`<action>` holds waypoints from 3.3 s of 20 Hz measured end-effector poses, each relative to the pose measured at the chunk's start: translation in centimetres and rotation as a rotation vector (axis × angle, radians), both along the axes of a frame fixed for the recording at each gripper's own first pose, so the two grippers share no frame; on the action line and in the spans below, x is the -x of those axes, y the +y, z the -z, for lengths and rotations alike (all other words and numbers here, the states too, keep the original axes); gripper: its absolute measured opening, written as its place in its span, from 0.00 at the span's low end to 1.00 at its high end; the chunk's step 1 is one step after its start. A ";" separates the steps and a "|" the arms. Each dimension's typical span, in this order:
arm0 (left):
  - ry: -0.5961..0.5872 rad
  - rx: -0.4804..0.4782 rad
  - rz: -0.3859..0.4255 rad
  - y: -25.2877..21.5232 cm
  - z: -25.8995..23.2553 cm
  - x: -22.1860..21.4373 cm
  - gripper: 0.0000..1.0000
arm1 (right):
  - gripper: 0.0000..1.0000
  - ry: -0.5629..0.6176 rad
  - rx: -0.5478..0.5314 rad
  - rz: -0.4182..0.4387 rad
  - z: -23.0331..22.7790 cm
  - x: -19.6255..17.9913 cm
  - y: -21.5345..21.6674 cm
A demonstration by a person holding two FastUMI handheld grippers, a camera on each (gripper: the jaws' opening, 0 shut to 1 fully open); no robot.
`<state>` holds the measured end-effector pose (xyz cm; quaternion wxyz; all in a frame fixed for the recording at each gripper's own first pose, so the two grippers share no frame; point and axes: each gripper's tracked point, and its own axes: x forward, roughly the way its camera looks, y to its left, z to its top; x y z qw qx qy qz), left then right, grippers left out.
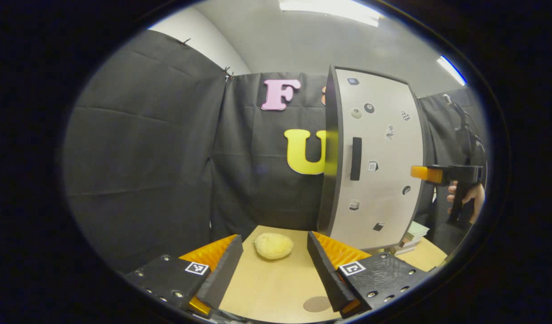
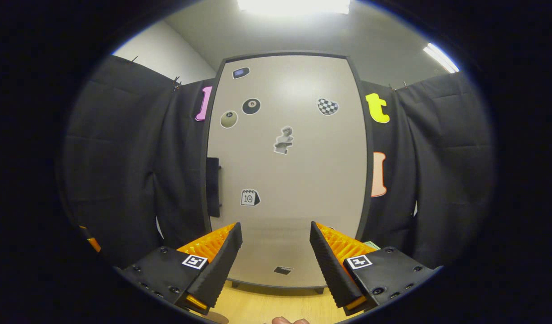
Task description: Open the cabinet door with the right hand, grasp the bottle in the cabinet with the left hand and place it on the coaster, then close the cabinet door with the right hand.
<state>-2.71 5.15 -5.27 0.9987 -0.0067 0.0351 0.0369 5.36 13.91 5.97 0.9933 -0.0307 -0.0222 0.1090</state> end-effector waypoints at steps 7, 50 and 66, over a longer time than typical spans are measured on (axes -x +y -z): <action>0.067 0.082 -0.066 2.9 3.5 1.2 0.87 | 0.96 -0.025 -0.024 -0.066 -3.9 -4.6 7.2; 0.101 0.067 -0.040 1.7 5.4 2.8 0.87 | 0.03 0.079 -0.017 -0.220 -1.7 -2.7 12.0; 0.126 0.080 0.164 -5.2 5.7 -1.8 0.87 | 0.07 0.148 -0.035 -0.272 -1.3 4.2 5.7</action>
